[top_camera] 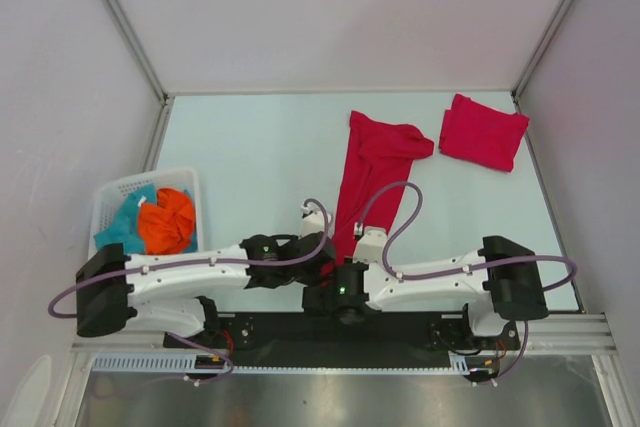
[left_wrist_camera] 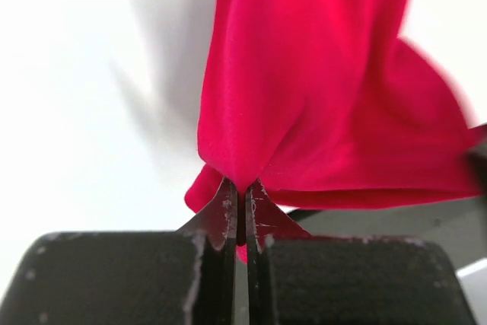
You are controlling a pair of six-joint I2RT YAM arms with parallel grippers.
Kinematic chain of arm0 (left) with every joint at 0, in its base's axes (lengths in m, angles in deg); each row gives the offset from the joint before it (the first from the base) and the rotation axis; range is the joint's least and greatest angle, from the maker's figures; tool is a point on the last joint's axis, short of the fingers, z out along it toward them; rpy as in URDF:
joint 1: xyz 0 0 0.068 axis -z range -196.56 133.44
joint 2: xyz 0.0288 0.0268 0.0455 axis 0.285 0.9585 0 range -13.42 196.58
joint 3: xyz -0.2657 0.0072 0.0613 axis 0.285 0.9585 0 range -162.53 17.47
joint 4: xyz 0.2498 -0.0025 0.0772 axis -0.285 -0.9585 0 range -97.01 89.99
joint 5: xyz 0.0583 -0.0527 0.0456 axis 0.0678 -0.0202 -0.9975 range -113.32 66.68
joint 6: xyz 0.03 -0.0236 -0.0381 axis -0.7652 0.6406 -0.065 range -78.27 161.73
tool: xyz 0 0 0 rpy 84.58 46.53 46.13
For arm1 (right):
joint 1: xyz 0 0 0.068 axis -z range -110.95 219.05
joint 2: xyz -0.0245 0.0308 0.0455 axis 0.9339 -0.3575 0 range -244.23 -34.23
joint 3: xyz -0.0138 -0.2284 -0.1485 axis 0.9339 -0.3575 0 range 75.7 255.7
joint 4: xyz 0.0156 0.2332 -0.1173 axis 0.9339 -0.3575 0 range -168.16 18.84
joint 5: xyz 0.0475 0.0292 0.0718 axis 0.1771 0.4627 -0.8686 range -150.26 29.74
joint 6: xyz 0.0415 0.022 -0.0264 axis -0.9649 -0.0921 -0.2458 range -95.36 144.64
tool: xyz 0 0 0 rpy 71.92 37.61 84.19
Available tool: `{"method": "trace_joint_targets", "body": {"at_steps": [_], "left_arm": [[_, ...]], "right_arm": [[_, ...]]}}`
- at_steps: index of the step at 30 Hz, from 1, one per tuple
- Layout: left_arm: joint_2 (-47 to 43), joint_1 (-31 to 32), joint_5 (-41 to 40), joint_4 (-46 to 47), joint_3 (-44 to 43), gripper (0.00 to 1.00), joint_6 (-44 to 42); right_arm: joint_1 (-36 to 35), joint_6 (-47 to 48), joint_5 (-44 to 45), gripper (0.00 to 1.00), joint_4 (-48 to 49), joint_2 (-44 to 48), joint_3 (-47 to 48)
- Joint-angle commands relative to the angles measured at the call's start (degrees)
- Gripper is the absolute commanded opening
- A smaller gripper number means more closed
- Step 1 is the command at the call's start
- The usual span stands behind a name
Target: Fold and stack the t-shirts
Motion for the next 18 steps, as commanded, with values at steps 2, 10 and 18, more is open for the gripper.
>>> {"method": "trace_joint_targets", "body": {"at_steps": [2,10,18], "left_arm": [[-5.7,-0.7,-3.1,-7.6,-4.8,0.00,-2.5],[-13.0,-0.7,-2.2,-12.5,-3.7,0.00,0.3],[-13.7,-0.8,-3.9,-14.9,-5.8,0.00,-1.0]], "right_arm": [[-2.3,-4.1,5.1,0.00,-10.8,-1.2,3.7],[-7.3,-8.2,4.1,0.00,-10.9,0.3,3.7],[-2.8,-5.6,6.8,0.00,-10.8,0.5,4.5]]}}
